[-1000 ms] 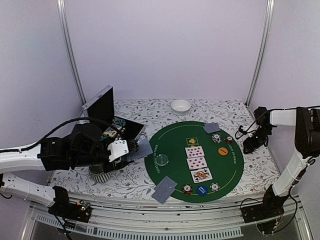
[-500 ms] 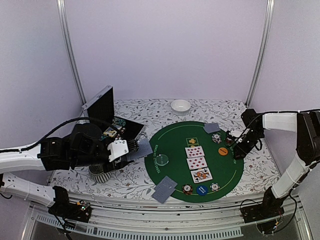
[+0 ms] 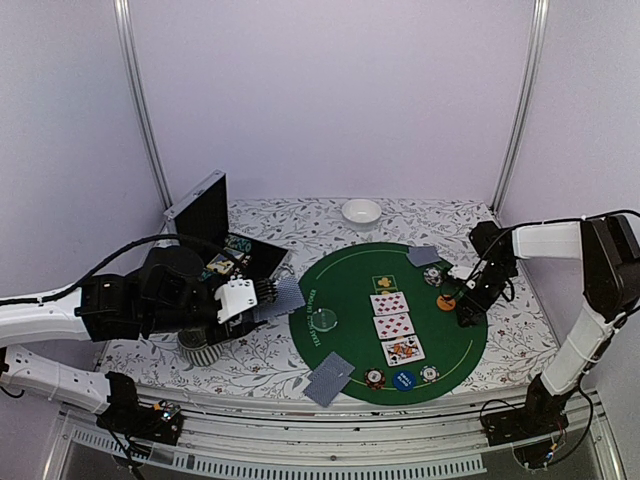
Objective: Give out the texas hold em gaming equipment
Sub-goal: Place the all-in button in the big blind area, then pick up the poker card from the face-down deck piles.
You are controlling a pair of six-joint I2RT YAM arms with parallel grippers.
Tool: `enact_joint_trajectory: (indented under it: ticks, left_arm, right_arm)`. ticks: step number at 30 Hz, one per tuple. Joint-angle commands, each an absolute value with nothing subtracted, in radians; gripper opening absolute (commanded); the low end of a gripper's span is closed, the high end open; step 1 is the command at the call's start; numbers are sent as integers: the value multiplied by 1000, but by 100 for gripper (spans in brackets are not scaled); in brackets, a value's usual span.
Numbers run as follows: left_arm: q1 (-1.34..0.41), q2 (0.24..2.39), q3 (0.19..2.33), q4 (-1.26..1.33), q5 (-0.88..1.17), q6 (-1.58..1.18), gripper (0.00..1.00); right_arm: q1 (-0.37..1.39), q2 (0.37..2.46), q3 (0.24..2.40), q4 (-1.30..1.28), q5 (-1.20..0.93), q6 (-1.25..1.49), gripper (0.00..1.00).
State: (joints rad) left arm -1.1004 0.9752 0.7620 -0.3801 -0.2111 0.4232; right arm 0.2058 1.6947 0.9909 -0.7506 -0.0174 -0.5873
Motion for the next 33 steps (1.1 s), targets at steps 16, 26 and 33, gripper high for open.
enact_joint_trajectory:
  ticks: [16, 26, 33]
  left_arm:
    - [-1088, 1014, 787, -366, -208, 429, 53]
    - [-1092, 1007, 773, -347, -209, 430, 53]
    - [-1093, 1007, 773, -346, -207, 430, 53]
  right_arm:
    - [626, 1336, 1322, -592, -78, -196, 99]
    - [839, 1506, 1319, -186, -487, 316, 85]
    - [944, 1656, 1387, -128, -602, 402, 76]
